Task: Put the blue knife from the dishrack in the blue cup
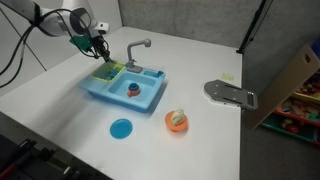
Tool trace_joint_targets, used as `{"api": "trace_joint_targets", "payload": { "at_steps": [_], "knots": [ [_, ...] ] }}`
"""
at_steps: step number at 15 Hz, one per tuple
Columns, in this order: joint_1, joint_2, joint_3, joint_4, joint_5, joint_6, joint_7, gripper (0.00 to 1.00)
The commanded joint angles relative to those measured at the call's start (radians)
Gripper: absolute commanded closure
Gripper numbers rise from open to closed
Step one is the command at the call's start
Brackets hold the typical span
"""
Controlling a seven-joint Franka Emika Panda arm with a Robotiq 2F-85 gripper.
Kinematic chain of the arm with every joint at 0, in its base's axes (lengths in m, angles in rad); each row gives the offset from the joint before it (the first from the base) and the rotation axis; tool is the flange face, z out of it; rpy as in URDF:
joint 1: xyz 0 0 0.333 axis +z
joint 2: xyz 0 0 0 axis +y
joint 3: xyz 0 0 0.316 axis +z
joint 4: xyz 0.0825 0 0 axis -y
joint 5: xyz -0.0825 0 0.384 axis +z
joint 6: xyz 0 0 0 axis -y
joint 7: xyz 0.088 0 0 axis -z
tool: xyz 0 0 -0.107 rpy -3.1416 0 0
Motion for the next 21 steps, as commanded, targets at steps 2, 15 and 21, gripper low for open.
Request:
{"api": "trace_joint_targets", "payload": {
  "at_steps": [2,15,21],
  "knots": [
    [0.009,0.009,-0.018,0.023,-0.015,0.005,0.005,0.98],
    [0.007,0.006,-0.027,0.027,-0.014,0.002,0.007,0.14],
    [0.007,0.006,-0.027,0.028,-0.014,0.001,0.007,0.28]
  ]
}}
